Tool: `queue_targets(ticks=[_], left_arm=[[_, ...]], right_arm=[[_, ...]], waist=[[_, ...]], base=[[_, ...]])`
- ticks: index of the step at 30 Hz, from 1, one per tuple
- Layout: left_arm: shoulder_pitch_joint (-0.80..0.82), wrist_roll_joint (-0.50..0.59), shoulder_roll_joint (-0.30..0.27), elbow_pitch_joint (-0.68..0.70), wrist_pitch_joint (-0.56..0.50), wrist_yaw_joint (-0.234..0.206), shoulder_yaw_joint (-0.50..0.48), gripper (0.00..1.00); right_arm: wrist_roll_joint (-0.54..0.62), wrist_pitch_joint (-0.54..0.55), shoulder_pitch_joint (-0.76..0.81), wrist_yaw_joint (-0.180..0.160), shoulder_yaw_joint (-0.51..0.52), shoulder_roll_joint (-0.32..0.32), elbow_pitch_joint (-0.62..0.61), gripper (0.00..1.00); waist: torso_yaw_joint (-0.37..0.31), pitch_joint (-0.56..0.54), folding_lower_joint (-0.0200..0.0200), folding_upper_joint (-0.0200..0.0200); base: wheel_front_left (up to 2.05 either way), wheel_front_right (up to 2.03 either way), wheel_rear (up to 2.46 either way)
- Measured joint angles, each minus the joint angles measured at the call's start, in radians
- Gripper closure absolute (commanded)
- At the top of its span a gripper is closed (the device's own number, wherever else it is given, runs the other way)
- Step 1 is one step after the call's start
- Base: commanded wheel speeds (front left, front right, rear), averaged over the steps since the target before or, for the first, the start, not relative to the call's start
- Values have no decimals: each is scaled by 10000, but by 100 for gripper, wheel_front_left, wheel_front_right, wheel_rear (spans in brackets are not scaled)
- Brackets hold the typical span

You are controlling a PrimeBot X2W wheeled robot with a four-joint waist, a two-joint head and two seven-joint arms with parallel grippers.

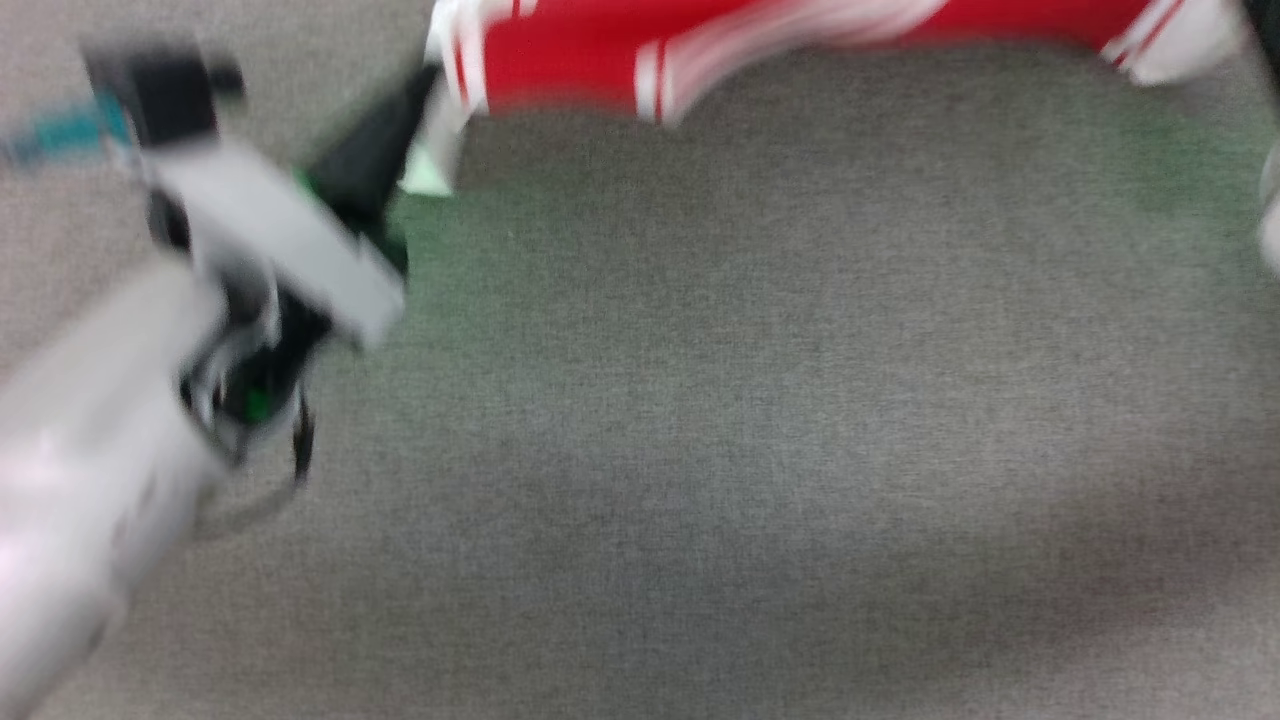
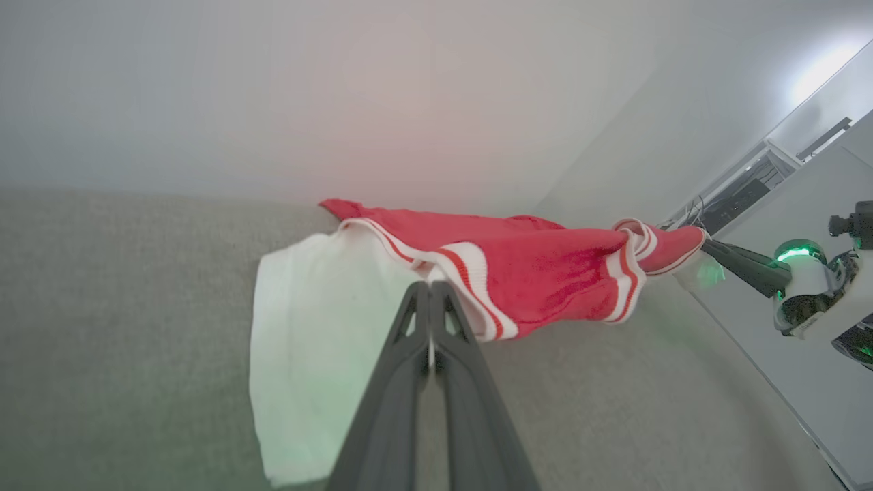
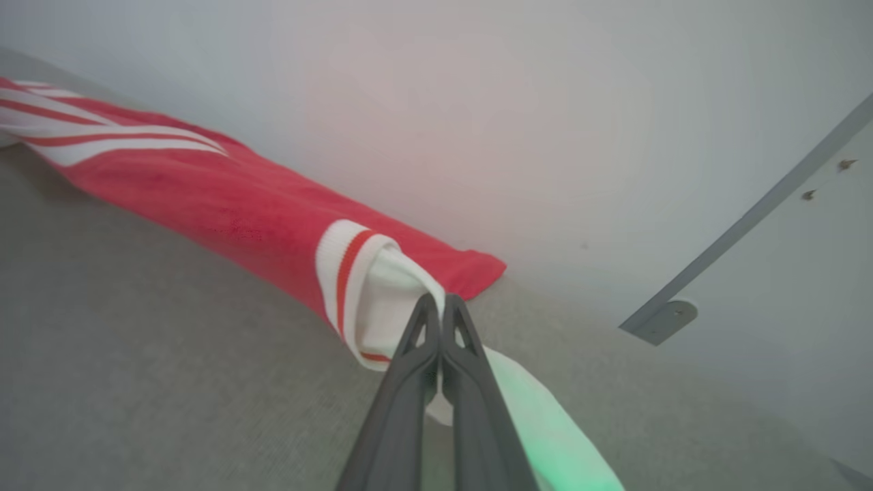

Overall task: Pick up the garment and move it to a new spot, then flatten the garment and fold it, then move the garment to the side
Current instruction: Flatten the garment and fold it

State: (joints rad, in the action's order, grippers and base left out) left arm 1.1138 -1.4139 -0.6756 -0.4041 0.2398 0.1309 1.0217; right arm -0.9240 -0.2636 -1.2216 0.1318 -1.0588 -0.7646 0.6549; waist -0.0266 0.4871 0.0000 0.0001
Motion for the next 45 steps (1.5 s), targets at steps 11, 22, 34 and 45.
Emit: queue_targets(ticks=[11, 22, 34, 45], left_arm=[[-3444, -21, -2134, 3164, 159, 0, 1354, 100], [-5475, -33, -3361, 5396, -82, -449, 2205, 100], [-6484, 192, -3730, 7175, -182, -1436, 2359, 100], [-5987, 669, -2382, 5271, -466, -1519, 2303, 100]], right_arm=[[-514, 88, 3000, 0, -970, -1783, -2690, 100], [-970, 370, 4857, -2, -1547, -3405, -4961, 100], [-1810, 171, 6665, -2, -1546, -4817, -6485, 100], [-1043, 512, 6609, -4, -1331, -3496, -5465, 100]], waist=[[-4, -864, 0, 0], [264, -1495, 0, 0], [708, -1449, 0, 0], [613, -1542, 0, 0]], base=[[0, 0, 0], [0, 0, 0], [0, 0, 0], [0, 0, 0]])
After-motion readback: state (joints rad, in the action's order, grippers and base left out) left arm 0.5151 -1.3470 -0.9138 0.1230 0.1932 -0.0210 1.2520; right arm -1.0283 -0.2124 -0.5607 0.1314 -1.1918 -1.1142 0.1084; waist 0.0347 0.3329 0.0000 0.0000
